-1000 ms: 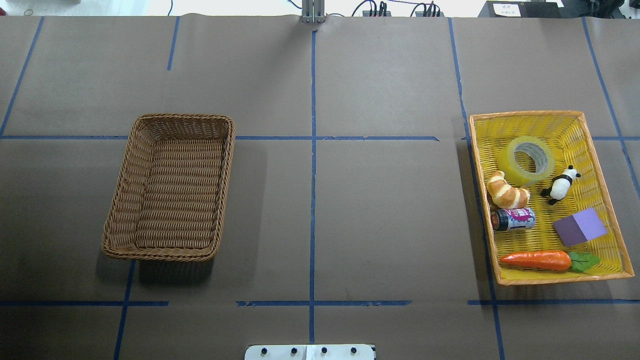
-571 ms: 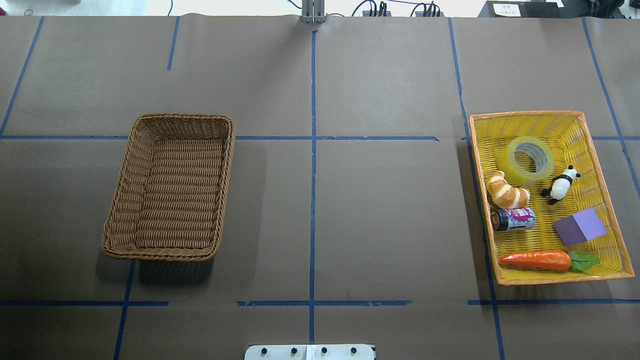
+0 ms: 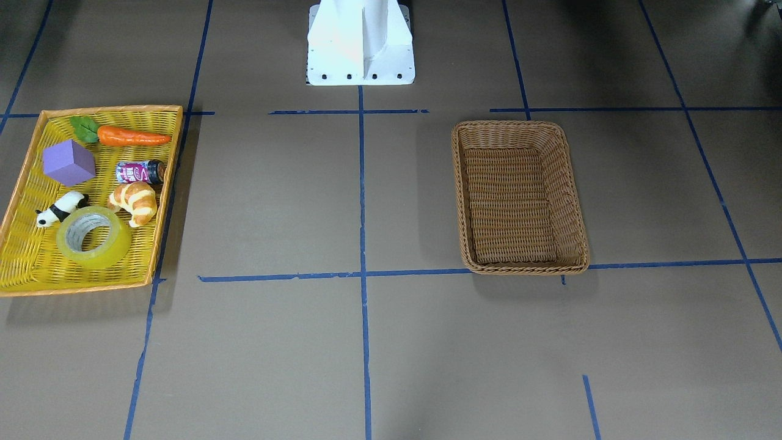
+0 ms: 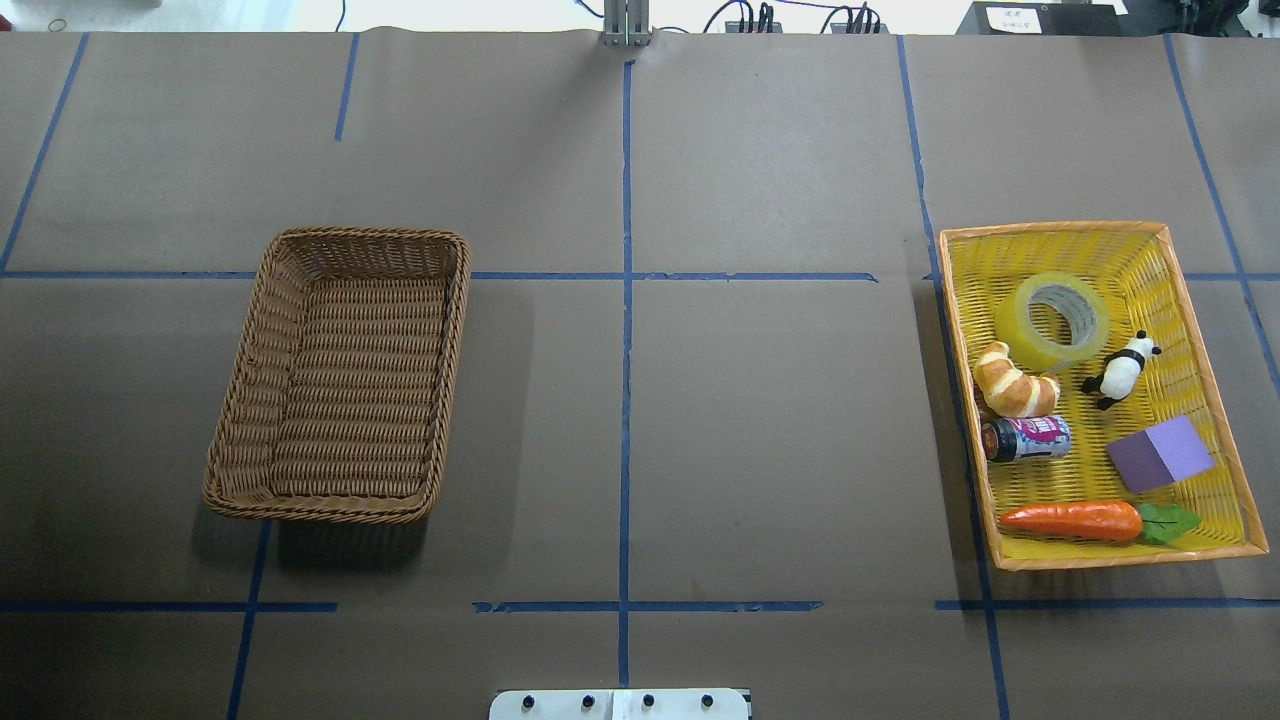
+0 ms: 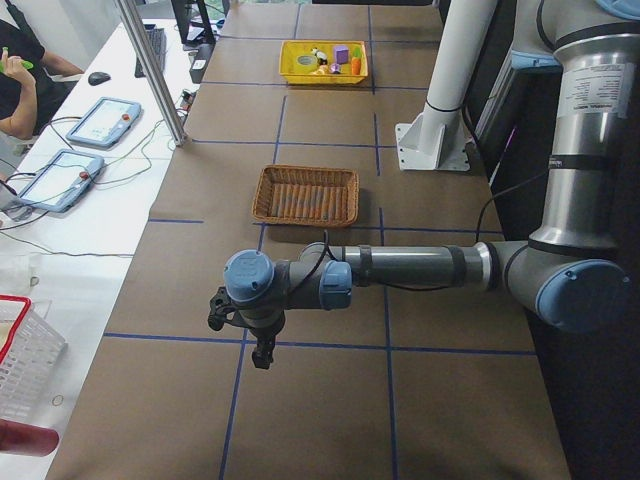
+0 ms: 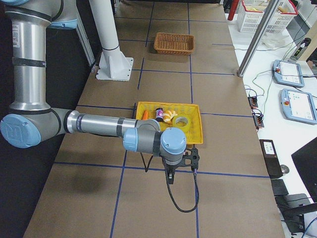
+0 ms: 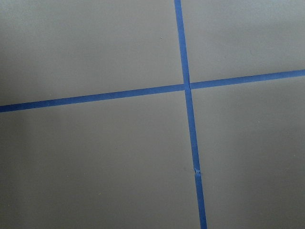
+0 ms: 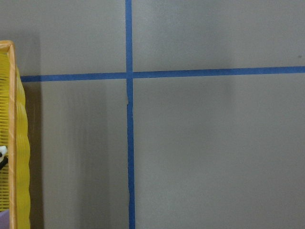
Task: Move tape to another basket
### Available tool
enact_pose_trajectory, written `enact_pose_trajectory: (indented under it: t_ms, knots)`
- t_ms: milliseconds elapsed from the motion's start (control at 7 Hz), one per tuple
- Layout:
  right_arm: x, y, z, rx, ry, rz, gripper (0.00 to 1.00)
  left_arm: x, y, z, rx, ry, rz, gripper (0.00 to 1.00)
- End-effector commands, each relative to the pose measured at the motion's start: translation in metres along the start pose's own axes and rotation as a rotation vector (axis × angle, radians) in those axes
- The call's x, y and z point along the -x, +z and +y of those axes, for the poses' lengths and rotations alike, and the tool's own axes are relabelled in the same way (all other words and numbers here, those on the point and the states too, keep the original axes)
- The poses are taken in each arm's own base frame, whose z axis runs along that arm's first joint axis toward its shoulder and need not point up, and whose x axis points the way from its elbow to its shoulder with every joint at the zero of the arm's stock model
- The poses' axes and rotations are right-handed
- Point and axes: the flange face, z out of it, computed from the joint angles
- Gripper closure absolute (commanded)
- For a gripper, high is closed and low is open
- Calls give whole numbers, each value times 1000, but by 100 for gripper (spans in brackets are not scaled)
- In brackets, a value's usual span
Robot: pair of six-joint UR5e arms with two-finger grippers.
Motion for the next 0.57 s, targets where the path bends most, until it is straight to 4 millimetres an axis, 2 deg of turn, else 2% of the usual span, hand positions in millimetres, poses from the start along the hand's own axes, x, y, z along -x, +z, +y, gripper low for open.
enact_pose_trajectory:
  t_ms: [0, 286, 429]
  knots:
    - [3, -2, -4, -5, -4, -1, 0, 0, 0, 0, 1, 1, 0, 0]
    - [25, -10, -26, -20, -52, 1, 0, 0, 1, 0, 2, 0, 0, 0]
    - [36, -6, -31, -11, -60, 0, 0, -1, 0, 0, 0, 2, 0, 0]
